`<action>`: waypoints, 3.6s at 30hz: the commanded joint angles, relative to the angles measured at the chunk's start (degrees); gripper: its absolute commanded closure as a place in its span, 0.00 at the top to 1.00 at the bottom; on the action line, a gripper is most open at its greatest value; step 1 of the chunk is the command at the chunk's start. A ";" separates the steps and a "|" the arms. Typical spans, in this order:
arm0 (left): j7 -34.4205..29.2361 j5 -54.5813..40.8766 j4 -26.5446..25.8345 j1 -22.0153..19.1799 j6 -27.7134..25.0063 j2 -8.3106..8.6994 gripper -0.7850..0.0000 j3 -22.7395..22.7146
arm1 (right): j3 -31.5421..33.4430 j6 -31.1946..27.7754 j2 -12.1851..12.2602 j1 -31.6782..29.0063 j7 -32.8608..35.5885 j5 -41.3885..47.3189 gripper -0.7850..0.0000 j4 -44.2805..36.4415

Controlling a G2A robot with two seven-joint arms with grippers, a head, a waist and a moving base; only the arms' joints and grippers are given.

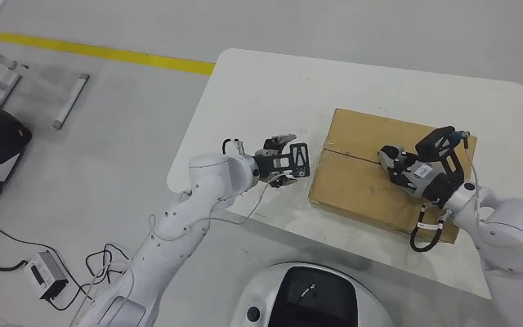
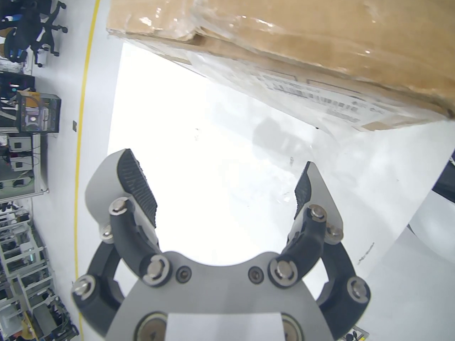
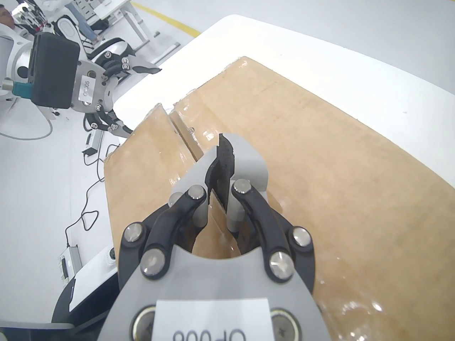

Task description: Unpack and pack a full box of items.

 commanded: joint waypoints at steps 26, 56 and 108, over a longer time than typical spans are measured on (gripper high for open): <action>-4.23 7.35 13.48 -3.13 11.02 -1.74 1.00 10.10 | -0.16 -0.12 -0.04 -0.01 0.40 0.25 0.00 -0.11; -6.09 8.96 15.69 -3.95 14.81 -2.36 0.00 9.24 | -0.52 -0.01 -0.19 0.38 0.36 0.24 0.00 0.15; -23.94 -14.80 19.71 -8.78 11.74 -2.70 0.85 6.98 | -0.03 0.44 -0.12 -0.35 0.88 0.20 0.00 -0.49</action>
